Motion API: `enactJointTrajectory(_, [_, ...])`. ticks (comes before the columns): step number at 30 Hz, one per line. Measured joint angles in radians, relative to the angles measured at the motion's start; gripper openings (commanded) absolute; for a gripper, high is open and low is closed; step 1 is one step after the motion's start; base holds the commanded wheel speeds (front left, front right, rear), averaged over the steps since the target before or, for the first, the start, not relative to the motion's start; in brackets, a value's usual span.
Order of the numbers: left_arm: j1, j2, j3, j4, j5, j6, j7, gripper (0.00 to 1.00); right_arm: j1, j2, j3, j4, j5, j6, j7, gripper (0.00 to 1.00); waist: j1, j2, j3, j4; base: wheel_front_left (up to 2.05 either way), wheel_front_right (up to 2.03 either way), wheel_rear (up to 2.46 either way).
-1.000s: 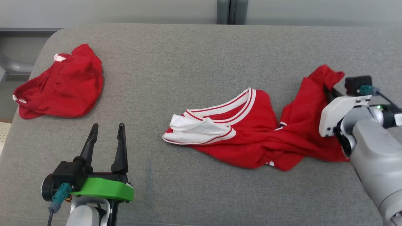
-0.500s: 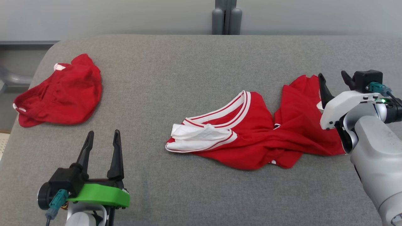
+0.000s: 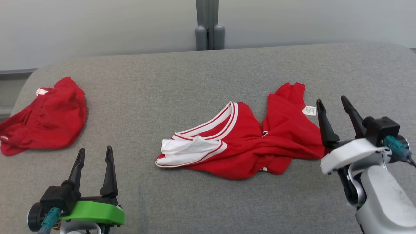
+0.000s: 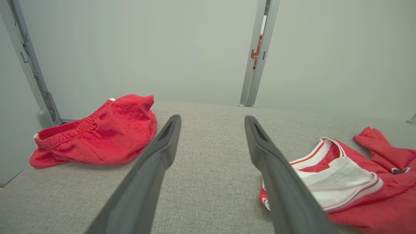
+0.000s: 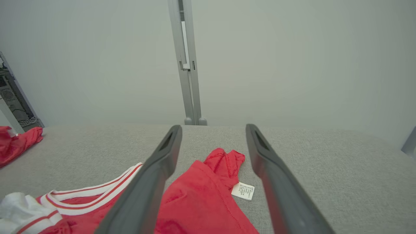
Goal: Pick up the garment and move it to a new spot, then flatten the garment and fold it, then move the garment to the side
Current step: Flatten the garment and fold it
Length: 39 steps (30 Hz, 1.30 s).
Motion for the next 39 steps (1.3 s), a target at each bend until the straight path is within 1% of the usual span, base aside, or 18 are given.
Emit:
enactJointTrajectory(7, [0.007, 0.002, 0.006, 0.001, 0.002, 0.0, 0.0, 1.0, 0.203, 0.061, -0.032, -0.193, -0.028, 0.0, 0.0, 1.0, 0.0, 0.0, -0.016, -0.023, 0.0, 0.0, 0.0])
enactJointTrajectory(10, [0.008, 0.002, 0.008, 0.002, 0.002, 0.0, 0.0, 1.0, 0.265, 0.087, -0.05, -0.24, -0.042, 0.0, 0.0, 1.0, 0.0, 0.0, -0.016, -0.027, 0.0, 0.0, 0.0])
enactJointTrajectory(13, [0.011, 0.004, 0.008, 0.009, 0.002, 0.0, 0.0, 1.0, 0.292, 0.1, -0.057, -0.264, -0.046, 0.0, 0.0, 1.0, 0.0, 0.0, -0.014, -0.034, 0.0, 0.0, 0.0])
enactJointTrajectory(18, [-0.004, 0.025, -0.019, 0.025, 0.002, 0.0, 0.0, 1.0, 0.299, 0.105, -0.056, -0.27, -0.052, 0.0, 0.0, 1.0, 0.0, 0.0, -0.011, -0.048, 0.0, 0.0, 0.0])
enactJointTrajectory(22, [-0.076, 0.059, -0.062, 0.049, 0.004, 0.0, 0.0, 1.0, 0.286, 0.112, -0.047, -0.274, -0.053, 0.0, 0.0, 1.0, 0.0, 0.0, -0.003, -0.062, 0.0, 0.0, 0.0])
enactJointTrajectory(25, [-0.138, 0.088, -0.115, 0.086, 0.004, 0.0, 0.0, 1.0, 0.276, 0.115, -0.041, -0.272, -0.054, 0.0, 0.0, 1.0, 0.0, 0.0, 0.006, -0.076, 0.0, 0.0, 0.0])
enactJointTrajectory(28, [-0.215, 0.125, -0.169, 0.142, -0.011, 0.0, 0.0, 1.0, 0.268, 0.12, -0.041, -0.27, -0.06, 0.0, 0.0, 1.0, 0.0, 0.0, 0.02, -0.095, 0.0, 0.0, 0.0])
enactJointTrajectory(34, [-0.345, 0.175, -0.268, 0.281, -0.05, 0.0, 0.0, 1.0, 0.249, 0.131, -0.054, -0.258, -0.068, 0.0, 0.0, 1.0, 0.0, 0.0, 0.057, -0.133, 0.0, 0.0, 0.0])
enactJointTrajectory(39, [-0.385, 0.202, -0.332, 0.407, -0.095, 0.0, 0.0, 1.0, 0.24, 0.139, -0.065, -0.256, -0.072, 0.0, 0.0, 1.0, 0.0, 0.0, 0.083, -0.17, 0.0, 0.0, 0.0])
